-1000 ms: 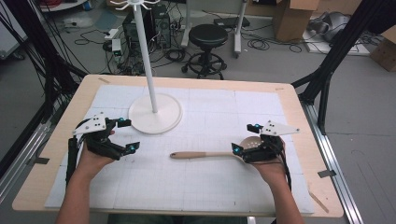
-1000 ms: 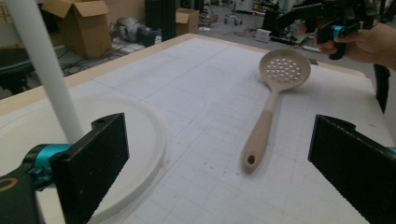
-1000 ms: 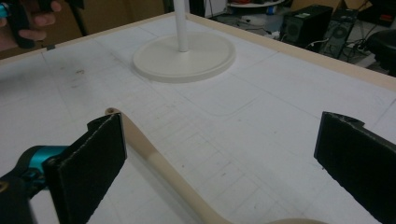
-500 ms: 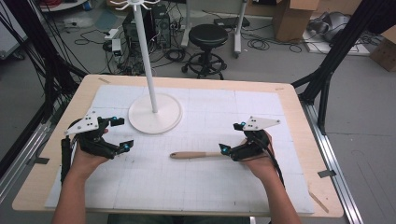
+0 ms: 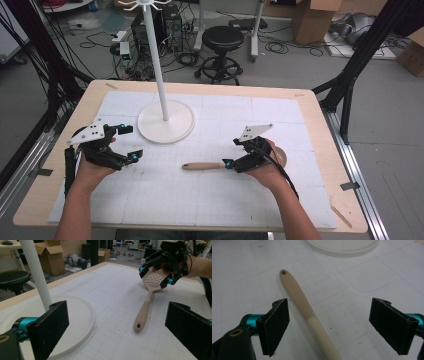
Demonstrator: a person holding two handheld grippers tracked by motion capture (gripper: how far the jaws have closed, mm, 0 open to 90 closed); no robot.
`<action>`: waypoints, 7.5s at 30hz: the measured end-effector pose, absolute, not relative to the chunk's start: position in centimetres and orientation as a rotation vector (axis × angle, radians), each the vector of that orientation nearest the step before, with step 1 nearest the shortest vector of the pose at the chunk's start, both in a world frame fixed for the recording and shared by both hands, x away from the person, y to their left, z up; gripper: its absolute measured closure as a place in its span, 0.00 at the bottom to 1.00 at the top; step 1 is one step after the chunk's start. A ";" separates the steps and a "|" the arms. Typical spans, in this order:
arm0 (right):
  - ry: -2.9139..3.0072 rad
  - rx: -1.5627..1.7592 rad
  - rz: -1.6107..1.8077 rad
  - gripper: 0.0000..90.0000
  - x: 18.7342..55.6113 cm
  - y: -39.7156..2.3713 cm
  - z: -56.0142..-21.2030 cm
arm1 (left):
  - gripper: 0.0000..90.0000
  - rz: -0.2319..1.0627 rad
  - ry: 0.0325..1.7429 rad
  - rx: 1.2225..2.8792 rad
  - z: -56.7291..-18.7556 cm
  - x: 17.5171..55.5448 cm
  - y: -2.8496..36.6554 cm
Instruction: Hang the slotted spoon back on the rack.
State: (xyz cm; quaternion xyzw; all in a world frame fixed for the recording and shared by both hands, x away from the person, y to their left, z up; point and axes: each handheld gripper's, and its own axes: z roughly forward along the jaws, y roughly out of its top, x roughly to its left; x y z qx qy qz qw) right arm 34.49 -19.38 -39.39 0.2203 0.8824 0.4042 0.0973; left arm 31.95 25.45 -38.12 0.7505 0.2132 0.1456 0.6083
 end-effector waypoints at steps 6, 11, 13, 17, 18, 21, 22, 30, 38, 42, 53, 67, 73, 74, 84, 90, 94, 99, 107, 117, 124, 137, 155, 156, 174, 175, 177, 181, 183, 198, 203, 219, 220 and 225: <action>2.715 0.601 1.083 0.32 34.7 -18.1 -40.2 | 0.06 0.341 0.493 1.741 -38.2 31.9 25.3; 2.764 0.556 0.994 0.41 34.8 -17.1 -40.8 | 0.06 0.338 0.485 1.748 -38.1 31.9 25.2; 2.771 0.567 0.963 0.41 34.9 -16.9 -40.9 | 0.06 0.341 0.483 1.748 -38.1 31.9 25.1; 2.799 0.584 0.916 0.43 35.2 -16.8 -41.3 | 0.06 0.343 0.479 1.752 -38.0 31.8 25.0; 2.798 0.585 0.903 0.44 35.2 -16.8 -41.4 | 0.06 0.344 0.477 1.754 -38.0 31.9 25.0; 2.811 0.576 0.879 0.46 35.3 -16.7 -41.5 | 0.06 0.344 0.478 1.753 -38.0 31.9 25.1; 2.810 0.580 0.867 0.46 35.3 -16.6 -41.6 | 0.06 0.343 0.478 1.752 -38.0 31.9 25.1; 2.878 0.566 0.779 0.52 35.7 -15.8 -42.3 | 0.06 0.341 0.472 1.757 -38.0 31.8 24.8; 2.928 0.589 0.724 0.57 36.2 -15.2 -42.2 | 0.06 0.338 0.469 1.758 -37.9 31.8 24.7; 2.932 0.577 0.682 0.60 36.3 -15.0 -42.0 | 0.06 0.339 0.470 1.760 -37.9 31.8 24.7; 2.933 0.565 0.666 0.72 36.0 -14.8 -41.8 | 0.06 0.338 0.468 1.770 -38.0 31.8 24.6; 2.953 0.589 0.642 0.84 35.8 -14.5 -41.7 | 0.06 0.333 0.466 1.778 -38.1 31.8 24.5; 2.946 0.576 0.630 0.84 35.8 -14.4 -41.7 | 0.06 0.332 0.466 1.778 -38.1 31.8 24.5; 2.949 0.577 0.635 0.84 35.8 -14.4 -41.7 | 0.06 0.332 0.468 1.779 -38.1 31.8 24.5; 2.848 0.663 0.910 0.85 35.9 -16.2 -39.3 | 0.06 0.333 0.473 1.769 -38.1 31.9 24.6; 2.738 0.659 1.138 0.85 35.5 -17.8 -36.4 | 0.06 0.338 0.470 1.765 -38.0 31.8 24.7; 2.671 0.647 1.254 0.85 35.2 -18.4 -34.7 | 0.06 0.338 0.468 1.761 -37.9 31.7 24.8; 2.623 0.620 1.328 0.85 34.8 -18.6 -32.9 | 0.06 0.341 0.467 1.756 -37.8 31.7 24.8; 2.592 0.568 1.380 0.85 34.8 -18.1 -31.3 | 0.06 0.344 0.468 1.742 -37.7 31.6 25.0; 2.577 0.548 1.432 0.85 35.6 -17.9 -29.7 | 0.06 0.346 0.467 1.736 -37.6 31.5 25.1; 2.574 0.518 1.442 0.85 36.6 -17.5 -28.0 | 0.06 0.346 0.463 1.736 -37.5 31.5 25.1; 2.582 0.413 1.448 0.84 39.1 -16.0 -24.0 | 0.06 0.343 0.461 1.732 -37.5 31.5 25.2; 2.572 0.384 1.416 0.84 42.7 -12.1 -19.5 | 0.06 0.339 0.460 1.713 -37.4 31.5 25.5; 2.572 0.379 1.411 0.84 42.9 -11.9 -19.3 | 0.06 0.340 0.460 1.713 -37.4 31.5 25.5; 2.563 0.410 1.351 0.84 45.5 -8.8 -16.3 | 0.06 0.341 0.458 1.692 -37.2 31.4 25.9; 2.565 0.411 1.351 0.84 45.6 -8.6 -16.1 | 0.06 0.338 0.457 1.687 -37.1 31.4 25.9; 2.566 0.423 1.359 0.84 45.9 -8.4 -15.9 | 0.06 0.342 0.457 1.683 -37.1 31.4 25.9; 2.567 0.431 1.333 0.84 46.2 -8.0 -15.9 | 0.06 0.339 0.456 1.682 -37.1 31.4 26.0; 2.568 0.439 1.323 0.84 46.3 -8.0 -16.0 | 0.06 0.339 0.453 1.682 -37.1 31.4 25.9; 2.578 0.485 1.268 0.84 47.1 -7.1 -16.4 | 0.06 0.339 0.459 1.682 -37.1 31.5 26.0; 2.575 0.495 1.256 0.84 47.3 -6.7 -16.1 | 0.06 0.341 0.459 1.678 -37.1 31.4 26.1; 2.566 0.560 1.248 0.84 48.2 -6.7 -16.3 | 0.06 0.345 0.455 1.672 -37.0 31.4 26.2; 2.566 0.562 1.251 0.84 48.4 -6.7 -16.4 | 0.06 0.345 0.455 1.674 -37.0 31.4 26.2; 2.572 0.576 1.262 0.84 48.9 -6.7 -16.6 | 0.06 0.342 0.455 1.672 -37.1 31.4 26.2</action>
